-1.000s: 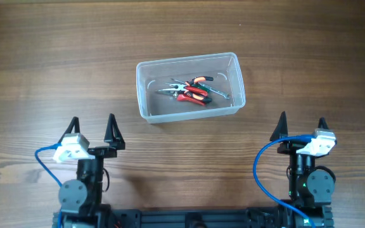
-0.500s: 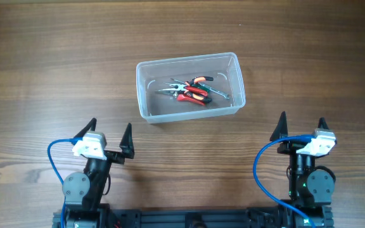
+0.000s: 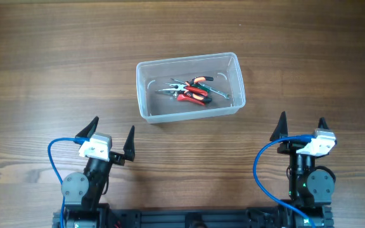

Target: Pack container

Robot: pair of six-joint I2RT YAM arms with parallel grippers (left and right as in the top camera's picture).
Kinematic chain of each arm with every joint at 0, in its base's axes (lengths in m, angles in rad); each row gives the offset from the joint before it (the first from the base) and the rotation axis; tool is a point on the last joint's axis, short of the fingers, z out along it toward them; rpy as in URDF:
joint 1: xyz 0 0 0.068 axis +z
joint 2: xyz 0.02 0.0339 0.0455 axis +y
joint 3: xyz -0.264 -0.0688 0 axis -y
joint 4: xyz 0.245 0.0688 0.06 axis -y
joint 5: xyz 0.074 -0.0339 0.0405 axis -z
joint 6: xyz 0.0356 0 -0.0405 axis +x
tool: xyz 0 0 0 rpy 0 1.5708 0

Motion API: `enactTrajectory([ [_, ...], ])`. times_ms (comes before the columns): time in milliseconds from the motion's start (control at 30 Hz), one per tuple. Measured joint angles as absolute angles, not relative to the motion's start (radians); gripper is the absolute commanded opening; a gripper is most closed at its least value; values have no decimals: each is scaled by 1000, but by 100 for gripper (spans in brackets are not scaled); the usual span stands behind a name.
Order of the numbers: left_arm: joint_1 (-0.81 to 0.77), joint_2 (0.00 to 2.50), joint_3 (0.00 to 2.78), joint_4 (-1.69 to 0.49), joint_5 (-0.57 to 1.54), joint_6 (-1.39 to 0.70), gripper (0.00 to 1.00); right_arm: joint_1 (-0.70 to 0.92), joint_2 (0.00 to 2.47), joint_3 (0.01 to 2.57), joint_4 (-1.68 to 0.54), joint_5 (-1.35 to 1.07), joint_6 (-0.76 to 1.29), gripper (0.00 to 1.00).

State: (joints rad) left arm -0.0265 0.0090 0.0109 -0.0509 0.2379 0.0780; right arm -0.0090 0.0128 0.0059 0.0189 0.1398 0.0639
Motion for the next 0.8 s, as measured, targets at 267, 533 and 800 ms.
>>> enactTrajectory([
  [267,-48,9,11,-52,234,78,100,-9,13,6,19,140,64,100],
  [533,-48,9,11,-52,234,78,100,-9,13,6,19,140,64,100],
  [800,-48,9,11,-52,234,78,100,-9,13,6,19,140,64,100],
])
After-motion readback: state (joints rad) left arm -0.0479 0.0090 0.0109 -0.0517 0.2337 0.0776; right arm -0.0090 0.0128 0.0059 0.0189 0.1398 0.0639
